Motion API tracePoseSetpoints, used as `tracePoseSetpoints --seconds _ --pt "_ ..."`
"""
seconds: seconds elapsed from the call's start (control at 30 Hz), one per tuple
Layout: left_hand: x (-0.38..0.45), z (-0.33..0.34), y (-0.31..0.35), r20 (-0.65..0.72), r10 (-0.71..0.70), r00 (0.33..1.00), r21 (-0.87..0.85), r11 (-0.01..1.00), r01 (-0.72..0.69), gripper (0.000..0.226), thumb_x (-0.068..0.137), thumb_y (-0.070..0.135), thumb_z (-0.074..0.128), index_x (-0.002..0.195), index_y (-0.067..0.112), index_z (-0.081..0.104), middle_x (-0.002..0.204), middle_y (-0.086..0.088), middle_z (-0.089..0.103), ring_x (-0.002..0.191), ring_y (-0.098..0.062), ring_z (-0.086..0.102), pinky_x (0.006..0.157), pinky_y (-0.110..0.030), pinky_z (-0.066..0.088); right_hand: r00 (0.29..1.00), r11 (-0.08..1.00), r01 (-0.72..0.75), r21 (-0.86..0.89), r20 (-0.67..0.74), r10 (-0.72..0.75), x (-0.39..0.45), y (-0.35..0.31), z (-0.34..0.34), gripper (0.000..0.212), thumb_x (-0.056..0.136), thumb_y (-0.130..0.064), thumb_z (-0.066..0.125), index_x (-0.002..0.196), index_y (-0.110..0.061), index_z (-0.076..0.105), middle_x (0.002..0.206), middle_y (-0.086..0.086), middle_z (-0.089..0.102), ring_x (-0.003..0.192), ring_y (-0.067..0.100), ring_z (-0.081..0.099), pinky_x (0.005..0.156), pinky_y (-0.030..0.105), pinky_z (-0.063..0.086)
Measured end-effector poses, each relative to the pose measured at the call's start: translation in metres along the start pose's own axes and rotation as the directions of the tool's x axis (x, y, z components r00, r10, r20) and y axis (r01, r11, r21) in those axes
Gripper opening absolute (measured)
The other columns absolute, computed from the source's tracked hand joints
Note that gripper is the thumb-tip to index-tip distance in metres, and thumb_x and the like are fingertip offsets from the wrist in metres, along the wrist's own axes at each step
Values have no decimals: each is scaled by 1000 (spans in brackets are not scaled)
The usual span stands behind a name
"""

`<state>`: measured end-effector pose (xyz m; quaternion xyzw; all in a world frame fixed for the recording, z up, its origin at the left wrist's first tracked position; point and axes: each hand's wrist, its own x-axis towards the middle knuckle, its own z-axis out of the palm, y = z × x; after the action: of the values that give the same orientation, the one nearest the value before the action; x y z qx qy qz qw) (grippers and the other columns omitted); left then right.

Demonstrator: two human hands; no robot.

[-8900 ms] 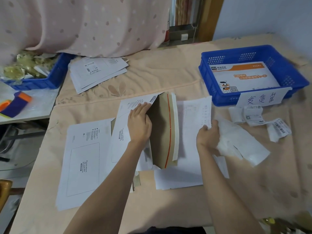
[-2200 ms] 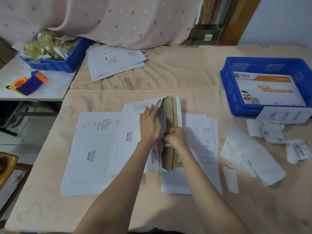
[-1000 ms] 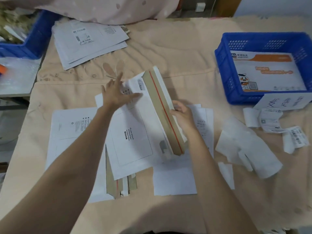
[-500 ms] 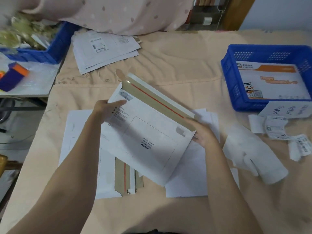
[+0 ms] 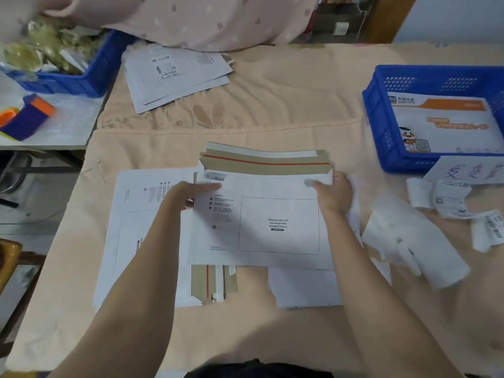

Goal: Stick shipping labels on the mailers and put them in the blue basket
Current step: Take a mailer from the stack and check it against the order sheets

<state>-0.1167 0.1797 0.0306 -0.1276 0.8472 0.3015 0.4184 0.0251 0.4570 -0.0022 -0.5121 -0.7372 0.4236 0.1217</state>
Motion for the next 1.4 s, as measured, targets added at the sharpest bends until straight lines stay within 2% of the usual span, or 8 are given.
tracePoseSetpoints --seconds 0.17,0.37,0.47,0.57,0.83,1.07,1.2,1.4 --pt "2 13 4 -237 49 970 427 902 58 59 65 62 73 95 13 57 82 -1 67 89 -21 60 89 -32 36 993 871 85 -484 -34 -116 -4 17 8 52 83 -34 68 127 -10 54 131 14 47 123 33 42 100 42 35" --pt "-7 24 17 -334 207 920 631 774 55 99 62 57 81 135 10 33 134 -16 39 129 -32 36 103 -43 30 943 752 233 -616 -48 -330 -12 3 14 42 77 -20 71 117 -11 58 125 11 50 116 32 43 94 38 30" --pt "6 36 17 -348 476 808 557 798 -230 91 56 40 88 126 7 39 126 -15 35 119 -34 38 94 -42 40 942 770 278 -574 6 -336 -15 -5 19 32 81 -11 58 113 -13 62 124 8 53 118 30 41 96 37 26" --pt "9 51 17 -230 660 716 575 685 -447 67 68 41 80 122 14 52 123 -13 39 113 -32 38 97 -43 37 918 806 394 -442 151 -366 -16 -8 28 32 82 -10 54 112 -15 63 125 3 54 125 27 40 102 33 27" --pt "19 56 19 -161 626 763 643 653 -401 57 71 40 78 116 13 55 122 -9 43 117 -29 36 102 -36 27 879 734 460 -499 371 -299 -11 -13 33 35 70 -17 63 103 -24 59 115 -5 56 122 22 37 103 33 22" --pt "15 39 31 -52 560 827 467 745 -476 45 56 50 63 89 22 49 83 10 56 94 -17 48 89 -31 29 892 831 388 -398 391 -228 -9 -19 31 5 72 -22 57 74 -25 60 98 -10 60 112 21 41 96 32 23" --pt "12 37 34 -9 548 836 390 772 -502 18 54 39 64 64 28 55 59 12 48 70 -12 47 75 -23 35 893 859 357 -367 404 -199 -11 -17 30 14 73 -17 56 83 -24 61 85 -11 61 106 17 44 89 28 19" --pt "12 38 33 -17 513 858 326 814 -480 12 70 16 75 74 17 63 64 7 47 64 -8 43 59 -18 33 890 882 328 -338 424 -168 -9 -14 27 11 74 -19 61 81 -27 58 86 -11 60 108 14 43 90 27 18"
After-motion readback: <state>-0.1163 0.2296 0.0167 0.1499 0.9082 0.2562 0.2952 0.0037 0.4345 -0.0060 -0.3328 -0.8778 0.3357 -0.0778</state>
